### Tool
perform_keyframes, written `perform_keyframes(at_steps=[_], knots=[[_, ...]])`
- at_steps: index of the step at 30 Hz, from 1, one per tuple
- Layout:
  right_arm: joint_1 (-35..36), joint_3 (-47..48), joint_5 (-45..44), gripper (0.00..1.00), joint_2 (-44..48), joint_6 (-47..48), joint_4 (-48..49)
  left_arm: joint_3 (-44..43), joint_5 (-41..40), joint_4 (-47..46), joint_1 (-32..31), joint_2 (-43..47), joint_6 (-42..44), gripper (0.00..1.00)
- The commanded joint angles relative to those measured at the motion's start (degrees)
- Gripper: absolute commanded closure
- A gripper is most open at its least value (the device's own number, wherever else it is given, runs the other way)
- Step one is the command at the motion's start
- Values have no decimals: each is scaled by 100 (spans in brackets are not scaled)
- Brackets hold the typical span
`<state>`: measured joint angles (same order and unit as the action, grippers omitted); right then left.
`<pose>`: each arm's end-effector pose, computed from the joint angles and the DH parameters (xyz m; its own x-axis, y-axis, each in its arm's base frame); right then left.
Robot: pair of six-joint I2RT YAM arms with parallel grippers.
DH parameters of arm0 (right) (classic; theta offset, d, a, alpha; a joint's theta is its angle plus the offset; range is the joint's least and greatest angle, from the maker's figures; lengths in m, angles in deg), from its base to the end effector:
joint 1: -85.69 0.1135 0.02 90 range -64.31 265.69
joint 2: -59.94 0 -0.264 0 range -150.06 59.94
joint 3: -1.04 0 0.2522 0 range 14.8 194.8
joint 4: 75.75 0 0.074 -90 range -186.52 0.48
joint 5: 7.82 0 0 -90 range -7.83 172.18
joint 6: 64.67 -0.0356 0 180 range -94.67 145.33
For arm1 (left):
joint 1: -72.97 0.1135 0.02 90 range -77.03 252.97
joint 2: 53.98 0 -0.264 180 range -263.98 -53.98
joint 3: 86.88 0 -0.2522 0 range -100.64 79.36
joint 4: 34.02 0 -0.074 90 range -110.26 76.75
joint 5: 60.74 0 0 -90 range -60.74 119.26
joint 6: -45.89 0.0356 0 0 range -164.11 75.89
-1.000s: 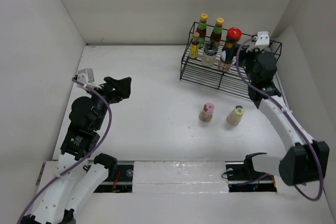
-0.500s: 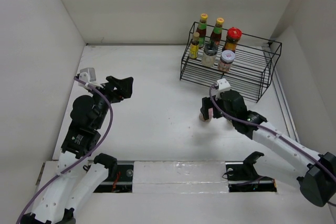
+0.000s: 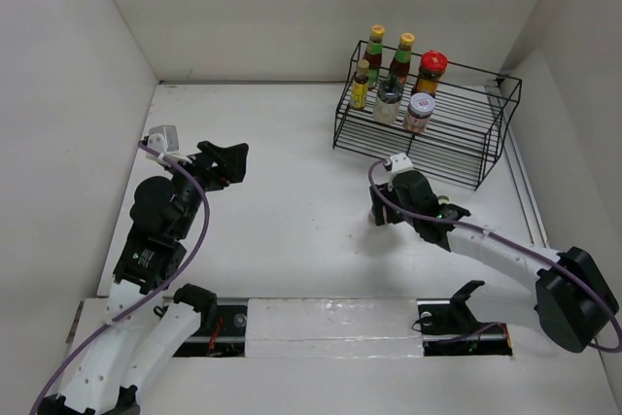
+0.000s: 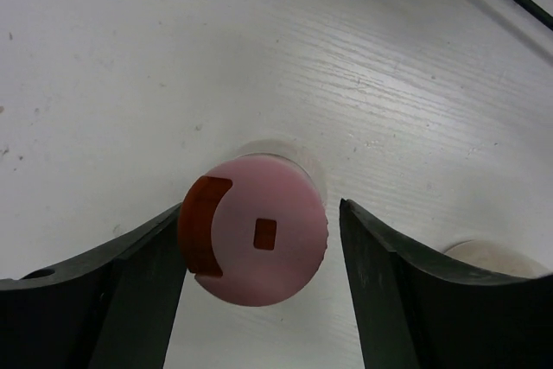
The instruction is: Organize the condiment bottles
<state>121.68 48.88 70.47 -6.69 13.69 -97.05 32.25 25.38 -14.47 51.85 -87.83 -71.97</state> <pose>0.1963 0.1336 0.2045 -0.6011 -0.1924 -0.7757 -0.3354 0.9417 0.0263 0.1259 -0.0460 0.3894 -0.0315 -0.4876 -0.8725 0.3192 0.8223 -0.4711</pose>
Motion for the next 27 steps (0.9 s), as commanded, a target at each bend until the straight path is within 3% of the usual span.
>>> perform_keyframes(at_steps=[1, 4, 14, 21, 27], knots=[[40, 265, -367, 27, -25, 144, 594, -8, 89, -288, 29, 62, 79, 15], [145, 406, -638, 43, -26, 197, 534, -8, 89, -288, 29, 124, 79, 15], [14, 1302, -1457, 49, 1371, 636, 76, -8, 151, -288, 29, 53, 79, 15], [-1356, 2128, -1334, 49, 1372, 978, 233, -8, 229, -288, 29, 124, 79, 15], [-2701, 2733, -448, 49, 549, 979, 524, 44, 168, -288, 29, 177, 79, 15]])
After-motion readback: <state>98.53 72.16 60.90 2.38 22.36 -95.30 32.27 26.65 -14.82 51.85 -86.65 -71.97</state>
